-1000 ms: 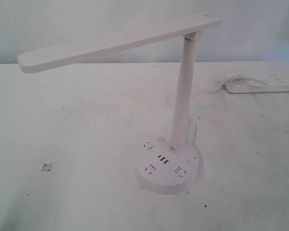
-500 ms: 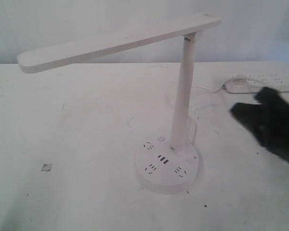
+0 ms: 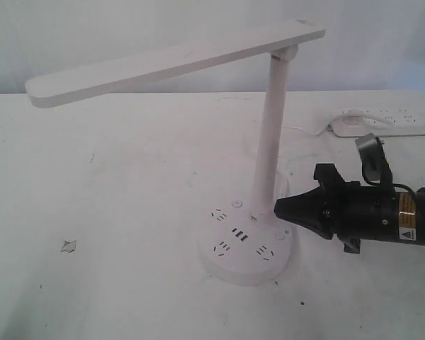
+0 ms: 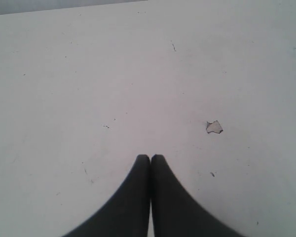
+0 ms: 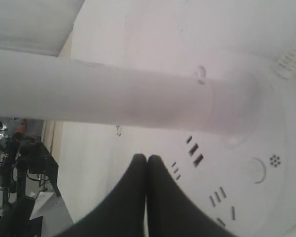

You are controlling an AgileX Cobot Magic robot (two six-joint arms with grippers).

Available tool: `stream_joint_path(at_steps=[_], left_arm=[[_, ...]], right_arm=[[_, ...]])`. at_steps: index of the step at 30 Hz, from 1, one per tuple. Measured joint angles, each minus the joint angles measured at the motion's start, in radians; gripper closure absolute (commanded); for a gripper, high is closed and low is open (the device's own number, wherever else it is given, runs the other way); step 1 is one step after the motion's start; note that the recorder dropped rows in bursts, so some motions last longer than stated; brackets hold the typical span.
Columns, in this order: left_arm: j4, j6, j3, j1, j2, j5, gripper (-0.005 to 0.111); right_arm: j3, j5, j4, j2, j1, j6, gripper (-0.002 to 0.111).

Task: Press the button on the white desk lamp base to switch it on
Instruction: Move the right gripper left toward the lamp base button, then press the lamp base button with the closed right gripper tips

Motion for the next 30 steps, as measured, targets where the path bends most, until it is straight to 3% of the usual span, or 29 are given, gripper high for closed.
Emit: stream_joint_path(at_steps=[9,30], left_arm=[[0.0,0.0,0.0,0.0,0.0,0.0,0.107],[0.0,0.0,0.0,0.0,0.0,0.0,0.107]], right_arm=[[-0.042,0.07,-0.155,0.07,-0.013,-0.008,0.108],[-0.087,0.082,-0.137,0.156,-0.013,-0.03,0.108]])
